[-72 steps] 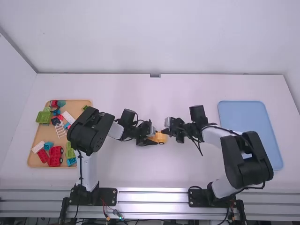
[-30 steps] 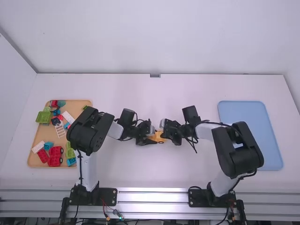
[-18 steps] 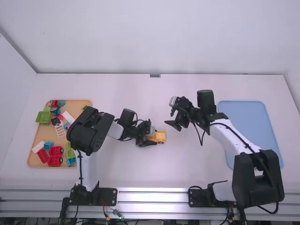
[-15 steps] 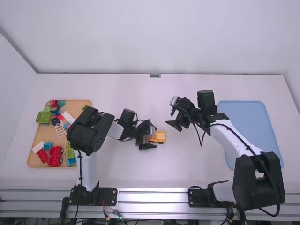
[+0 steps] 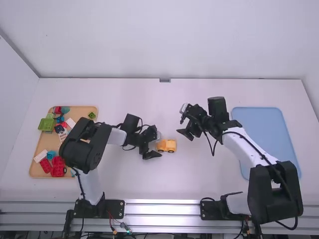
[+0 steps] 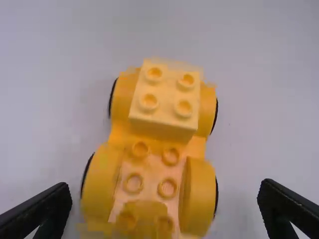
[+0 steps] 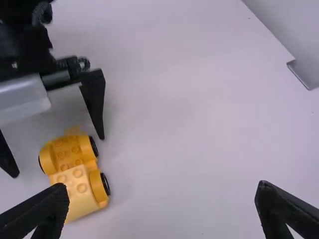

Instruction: Assemble lego blocks to make yellow taxi

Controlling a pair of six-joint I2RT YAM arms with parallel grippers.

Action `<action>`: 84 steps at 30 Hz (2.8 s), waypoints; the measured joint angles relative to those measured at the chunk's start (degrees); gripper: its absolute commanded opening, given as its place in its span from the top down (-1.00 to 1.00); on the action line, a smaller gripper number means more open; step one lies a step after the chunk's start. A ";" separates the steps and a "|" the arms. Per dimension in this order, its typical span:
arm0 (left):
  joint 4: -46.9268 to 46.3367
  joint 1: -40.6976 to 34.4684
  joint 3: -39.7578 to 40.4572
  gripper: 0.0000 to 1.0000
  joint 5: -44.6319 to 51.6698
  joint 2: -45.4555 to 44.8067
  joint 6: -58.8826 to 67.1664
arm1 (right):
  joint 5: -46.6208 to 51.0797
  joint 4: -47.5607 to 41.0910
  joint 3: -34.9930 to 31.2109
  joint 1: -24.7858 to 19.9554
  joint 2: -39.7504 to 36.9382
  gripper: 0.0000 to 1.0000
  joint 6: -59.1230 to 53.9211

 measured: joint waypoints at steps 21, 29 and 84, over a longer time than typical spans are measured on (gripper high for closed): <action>-31.23 23.71 2.91 -0.98 -31.32 -30.36 -19.10 | 0.11 2.08 0.00 -0.02 0.00 -0.98 -0.02; -34.71 39.32 2.93 -0.99 -42.62 -30.34 -38.36 | 0.11 5.11 -0.02 -0.02 0.00 -0.98 0.00; -52.28 47.17 24.55 0.00 -46.23 -2.54 10.78 | 8.87 10.08 2.89 0.00 0.02 -0.98 7.43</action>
